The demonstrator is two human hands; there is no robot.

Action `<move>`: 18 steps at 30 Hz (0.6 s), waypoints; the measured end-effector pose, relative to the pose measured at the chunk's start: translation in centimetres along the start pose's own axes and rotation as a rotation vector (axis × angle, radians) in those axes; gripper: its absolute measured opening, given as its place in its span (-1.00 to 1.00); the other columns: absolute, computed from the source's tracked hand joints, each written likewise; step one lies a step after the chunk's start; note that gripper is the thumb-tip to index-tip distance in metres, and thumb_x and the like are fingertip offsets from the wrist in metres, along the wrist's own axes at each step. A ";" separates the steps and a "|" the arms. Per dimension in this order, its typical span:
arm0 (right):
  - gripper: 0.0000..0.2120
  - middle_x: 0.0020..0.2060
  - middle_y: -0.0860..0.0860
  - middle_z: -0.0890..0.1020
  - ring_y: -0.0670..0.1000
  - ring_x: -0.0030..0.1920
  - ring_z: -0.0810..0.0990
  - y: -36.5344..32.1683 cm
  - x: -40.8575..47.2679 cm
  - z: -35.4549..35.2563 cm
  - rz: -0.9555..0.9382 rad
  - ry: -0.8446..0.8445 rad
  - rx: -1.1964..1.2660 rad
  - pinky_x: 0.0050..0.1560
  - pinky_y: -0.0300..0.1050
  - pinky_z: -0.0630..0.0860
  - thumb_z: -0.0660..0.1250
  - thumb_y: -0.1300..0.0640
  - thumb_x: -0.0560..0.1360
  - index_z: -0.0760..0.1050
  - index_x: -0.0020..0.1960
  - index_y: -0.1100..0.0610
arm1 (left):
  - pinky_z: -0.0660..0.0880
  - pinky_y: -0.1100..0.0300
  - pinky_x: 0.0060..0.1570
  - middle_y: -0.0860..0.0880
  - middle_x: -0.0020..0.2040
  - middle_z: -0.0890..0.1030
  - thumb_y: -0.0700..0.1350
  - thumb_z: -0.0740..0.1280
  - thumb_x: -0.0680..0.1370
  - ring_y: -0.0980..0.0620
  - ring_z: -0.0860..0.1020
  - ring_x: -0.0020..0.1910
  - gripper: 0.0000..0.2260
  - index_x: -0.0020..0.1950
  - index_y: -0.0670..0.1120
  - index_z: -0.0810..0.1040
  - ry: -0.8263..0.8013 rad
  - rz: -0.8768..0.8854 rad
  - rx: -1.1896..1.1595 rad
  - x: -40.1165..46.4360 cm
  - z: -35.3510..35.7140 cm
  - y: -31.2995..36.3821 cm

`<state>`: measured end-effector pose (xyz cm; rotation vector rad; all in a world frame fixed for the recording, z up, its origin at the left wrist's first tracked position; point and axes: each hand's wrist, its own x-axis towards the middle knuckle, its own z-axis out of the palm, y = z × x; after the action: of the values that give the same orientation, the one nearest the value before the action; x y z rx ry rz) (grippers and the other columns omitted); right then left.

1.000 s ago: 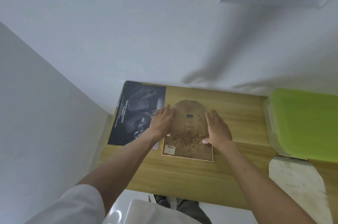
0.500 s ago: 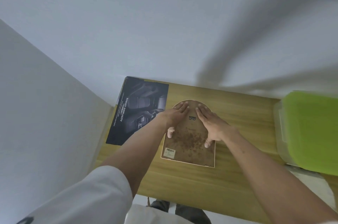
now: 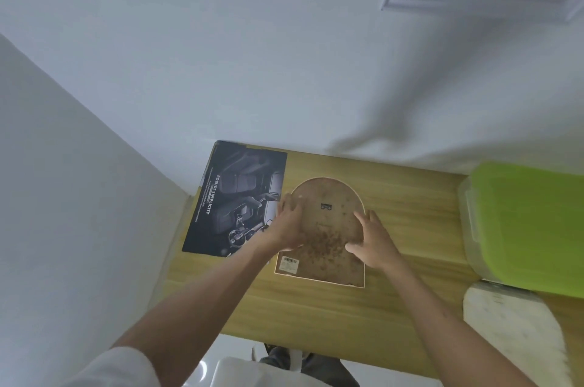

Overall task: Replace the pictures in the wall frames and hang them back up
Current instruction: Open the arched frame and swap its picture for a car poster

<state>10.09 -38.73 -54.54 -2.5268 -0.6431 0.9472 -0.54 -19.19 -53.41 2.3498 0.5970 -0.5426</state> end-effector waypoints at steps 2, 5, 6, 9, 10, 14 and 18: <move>-0.28 0.50 0.09 0.31 0.07 0.49 0.29 0.2 -0.5 0.6 0.063 0.134 0.115 0.42 -0.08 0.27 0.41 0.14 0.44 0.23 0.55 0.07 | 0.29 -0.16 0.38 -0.17 0.40 0.23 -0.20 0.34 0.44 -0.24 0.17 0.42 -0.34 0.49 -0.11 0.15 0.074 -0.018 -0.083 -0.2 0.2 0.1; -0.38 0.39 0.02 0.49 0.03 0.36 0.47 -0.6 -1.2 0.4 0.211 0.194 0.431 0.34 -0.10 0.38 0.43 0.20 0.41 0.40 0.46 0.09 | 0.51 -0.09 0.16 -0.13 0.19 0.54 -0.27 0.29 0.42 -0.17 0.51 0.18 -0.49 0.38 -0.11 0.40 0.192 0.027 -0.256 -0.5 -0.7 0.8; -0.41 0.35 0.00 0.54 0.02 0.29 0.53 -0.7 -1.5 0.2 0.250 0.209 0.551 0.28 -0.12 0.42 0.44 0.24 0.40 0.45 0.42 0.09 | 0.57 -0.07 0.08 -0.10 0.16 0.57 -0.31 0.28 0.42 -0.13 0.56 0.10 -0.47 0.39 -0.09 0.40 0.204 0.004 -0.344 -0.8 -1.0 0.9; -0.51 0.25 0.00 0.62 0.02 0.12 0.60 -0.7 -2.0 -0.1 0.305 0.283 0.775 0.17 -0.09 0.47 0.44 0.31 0.41 0.52 0.33 0.13 | 0.65 0.09 -0.17 0.03 0.15 0.55 -0.38 0.32 0.42 0.04 0.58 -0.06 -0.36 0.47 -0.03 0.34 0.233 -0.105 -0.608 -1.3 -1.5 0.3; -0.49 0.25 0.00 0.62 0.03 0.15 0.60 -0.5 -2.1 0.0 0.326 0.319 0.803 0.18 -0.08 0.48 0.45 0.30 0.41 0.50 0.35 0.12 | 0.62 0.20 -0.22 0.07 0.18 0.54 -0.38 0.35 0.42 0.08 0.58 -0.05 -0.34 0.49 -0.05 0.32 0.255 -0.129 -0.673 -1.6 -1.5 0.1; -0.74 0.06 -0.04 0.70 0.02 0.01 0.67 -0.8 -3.3 -0.7 0.351 0.438 0.869 0.07 -0.06 0.57 0.51 0.23 0.38 0.65 0.01 -0.03 | 0.51 0.15 0.11 -0.01 0.26 0.55 -0.20 0.52 0.39 -0.01 0.57 0.16 -0.35 0.45 -0.14 0.40 0.353 -0.223 -0.803 -2.9 -1.6 0.0; -0.72 -0.07 -0.13 0.72 0.01 -0.05 0.71 -2.5 -4.3 -2.2 0.293 0.491 0.920 0.09 0.03 0.63 0.55 0.17 0.33 0.69 0.00 -0.09 | 0.55 0.07 0.16 0.06 0.01 0.70 -0.20 0.54 0.38 0.02 0.67 -0.03 -0.73 0.07 -0.08 0.70 0.306 -0.171 -0.958 -4.2 -2.7 -0.1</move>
<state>8.01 -39.28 -49.56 -1.8838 0.2815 0.4815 -3.46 -18.47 -49.39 1.4706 0.9429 0.0655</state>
